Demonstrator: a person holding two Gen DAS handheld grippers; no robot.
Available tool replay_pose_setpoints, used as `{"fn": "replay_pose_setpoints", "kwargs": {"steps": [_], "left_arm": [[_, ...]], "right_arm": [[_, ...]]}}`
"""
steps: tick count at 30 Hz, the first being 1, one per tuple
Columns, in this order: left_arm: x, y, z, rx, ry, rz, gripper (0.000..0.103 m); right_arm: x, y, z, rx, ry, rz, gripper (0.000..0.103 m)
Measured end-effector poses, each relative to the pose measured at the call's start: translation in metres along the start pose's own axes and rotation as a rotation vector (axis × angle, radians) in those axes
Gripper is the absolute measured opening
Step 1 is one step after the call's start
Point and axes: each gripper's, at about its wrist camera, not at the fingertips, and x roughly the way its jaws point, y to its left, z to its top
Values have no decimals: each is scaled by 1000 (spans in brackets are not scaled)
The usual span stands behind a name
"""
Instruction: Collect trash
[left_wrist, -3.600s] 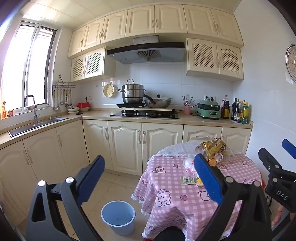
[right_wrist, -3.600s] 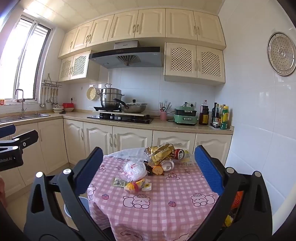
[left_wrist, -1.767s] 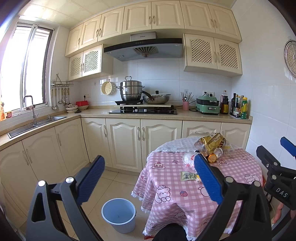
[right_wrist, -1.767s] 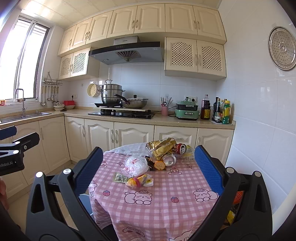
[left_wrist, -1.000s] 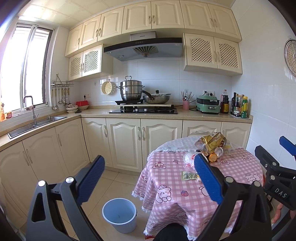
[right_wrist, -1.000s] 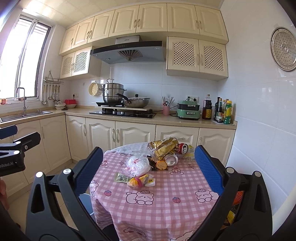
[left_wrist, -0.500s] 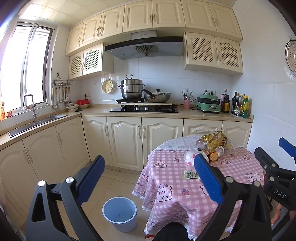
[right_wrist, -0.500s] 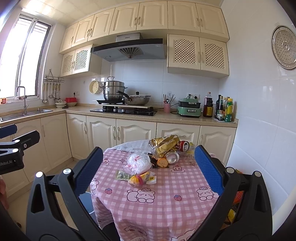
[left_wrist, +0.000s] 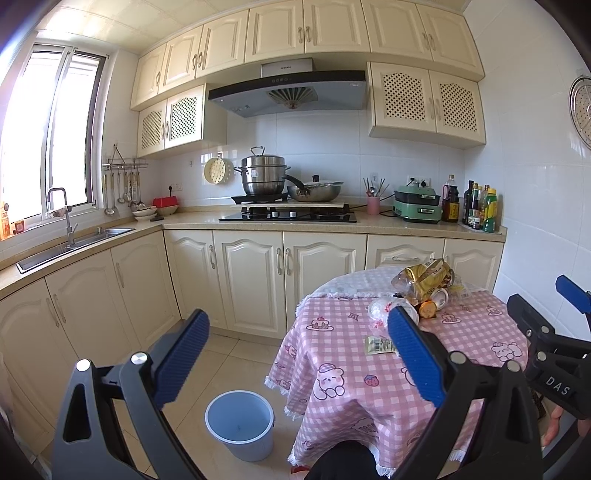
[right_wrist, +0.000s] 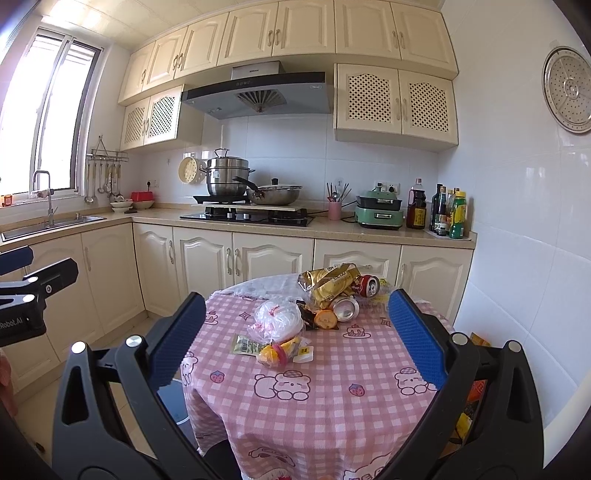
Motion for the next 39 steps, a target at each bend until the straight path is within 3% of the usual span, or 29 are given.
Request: {"fn": "replay_pose_setpoints", "kwargs": {"steps": [18,26,34,39], "left_arm": [[19,1,-11,18,57,6,95],[66,0,-32,40,177,-22,95],[140,-34,-55,79,337,-182,95],[165,-42,-62,100,345,-146,95]], "right_arm": [[18,-10,-8,42,65,24,97],[62,-25,-38,123,200,35,97],[115,-45,-63,192,319,27,97],[154,-33,-70,175,378,66,97]]}}
